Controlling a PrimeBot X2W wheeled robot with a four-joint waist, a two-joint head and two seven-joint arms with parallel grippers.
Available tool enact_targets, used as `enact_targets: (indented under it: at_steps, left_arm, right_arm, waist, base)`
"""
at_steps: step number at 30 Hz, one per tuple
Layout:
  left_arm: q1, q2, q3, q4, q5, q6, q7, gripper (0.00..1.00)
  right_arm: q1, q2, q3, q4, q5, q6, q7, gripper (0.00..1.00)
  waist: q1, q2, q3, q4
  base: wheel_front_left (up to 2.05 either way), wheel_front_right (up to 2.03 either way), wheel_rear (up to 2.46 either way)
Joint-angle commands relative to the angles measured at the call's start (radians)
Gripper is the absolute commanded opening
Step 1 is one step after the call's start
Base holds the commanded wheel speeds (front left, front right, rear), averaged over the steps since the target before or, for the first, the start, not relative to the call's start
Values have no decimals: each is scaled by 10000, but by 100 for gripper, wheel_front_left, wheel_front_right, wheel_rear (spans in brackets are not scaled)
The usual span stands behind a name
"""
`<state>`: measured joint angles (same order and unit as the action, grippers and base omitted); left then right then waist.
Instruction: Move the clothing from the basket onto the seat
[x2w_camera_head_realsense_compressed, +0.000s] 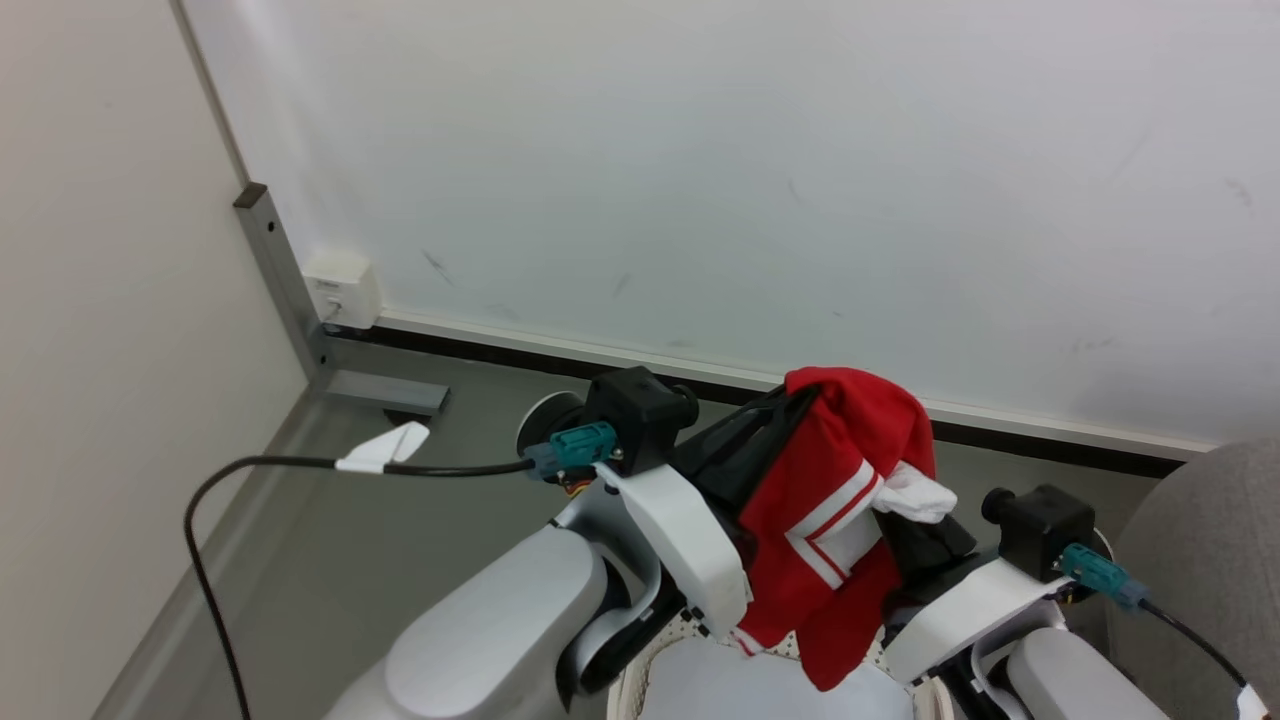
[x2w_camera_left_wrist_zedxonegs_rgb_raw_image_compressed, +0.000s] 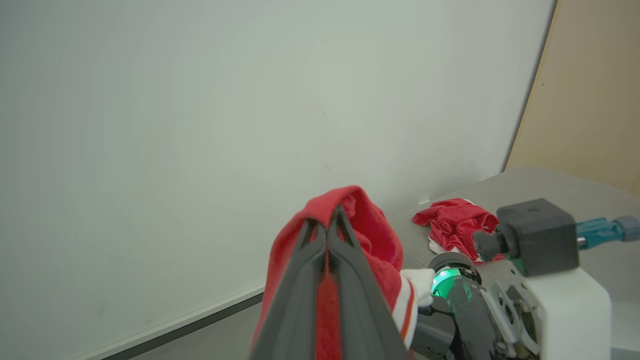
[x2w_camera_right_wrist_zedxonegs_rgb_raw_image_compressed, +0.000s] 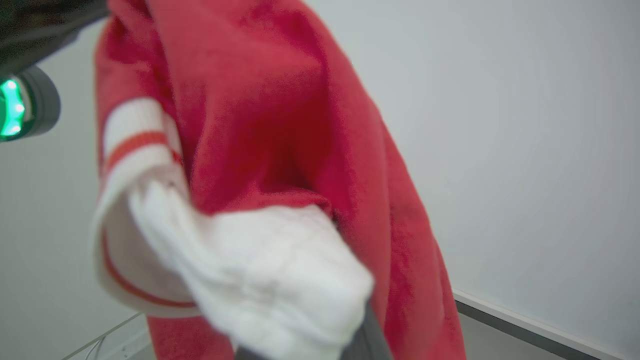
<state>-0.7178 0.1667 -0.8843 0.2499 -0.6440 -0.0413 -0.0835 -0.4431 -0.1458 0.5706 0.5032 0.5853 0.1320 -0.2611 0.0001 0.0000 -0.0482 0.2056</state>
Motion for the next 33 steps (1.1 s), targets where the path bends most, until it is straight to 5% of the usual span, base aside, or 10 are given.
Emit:
enact_targets:
  at_steps: [1,3,5,6,24,33]
  left_arm:
    - [109,27,7,-25,-48,37,-81,0]
    - [156,56,-73,-102,-28,-27,-103,9]
    - [209,96,-102,-201,-17,-35,-178,76]
    - [242,109,-144,-267,24,-49,-201,100]
    - [1151,710,-752,-1486,525,-44,-959,100]
    - [1450,925,-778,-1427,602,59,-1263,100]
  right_arm:
    - [143,-99,-208,-160,-187,-26,-39,0]
    - [275,-139,-588,-428,-461,-26,-39,0]
    - [363,-195,-942,-647,-750,-26,-38,0]
    - [403,-219,-1128,-746,-855,-26,-38,0]
    - [984,-1082,-3567,-3272,-2214,-26,317,0]
    - [2114,-834,-4787,-5555,-2692,-26,1075,0]
  waist:
    - [-1,0,33,-141]
    - [-1,0,62,-337]
    - [-1,0,102,-585]
    - [-1,0,118,-726]
    - [-1,0,592,-4269]
    - [-1,0,943,-5804]
  base:
    - [0,0,0]
    - [0,0,0]
    - [0,0,0]
    - [0,0,0]
    - [0,0,0]
    - [0,0,0]
